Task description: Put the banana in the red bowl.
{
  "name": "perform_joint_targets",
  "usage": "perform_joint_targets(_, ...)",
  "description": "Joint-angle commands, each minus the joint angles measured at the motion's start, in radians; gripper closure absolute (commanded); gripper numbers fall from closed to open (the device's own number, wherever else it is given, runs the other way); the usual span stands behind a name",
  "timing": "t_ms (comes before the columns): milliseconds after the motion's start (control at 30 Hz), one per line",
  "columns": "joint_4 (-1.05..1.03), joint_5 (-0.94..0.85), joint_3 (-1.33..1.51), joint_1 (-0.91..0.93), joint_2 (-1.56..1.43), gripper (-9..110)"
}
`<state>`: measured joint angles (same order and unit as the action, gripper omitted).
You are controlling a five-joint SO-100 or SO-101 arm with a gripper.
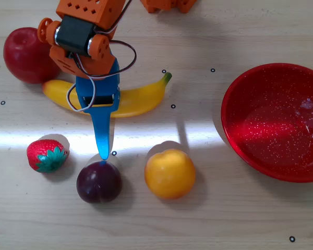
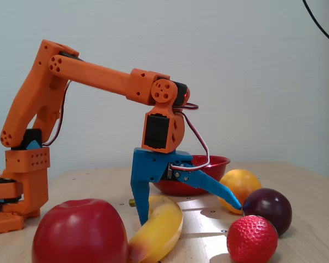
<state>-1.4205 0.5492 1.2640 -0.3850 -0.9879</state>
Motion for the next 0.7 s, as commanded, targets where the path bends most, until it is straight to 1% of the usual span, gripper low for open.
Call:
perform_joint_targets(0,-0.021,-0.032,-0.083,0.012,-0.04,37)
perform_joint_targets(200,-0.04,-0.025,-0.086,0.012,-0.04,38)
perform_joint_targets(300,-0.057,-0.011,-0.101,0.017,-0.031,51)
perform_joint_targets(567,-0.075,0.029,-0.103,0.021,-0.028,70)
perform_joint_targets(667,-0.075,0.034,-0.106,0.02,-0.025,75)
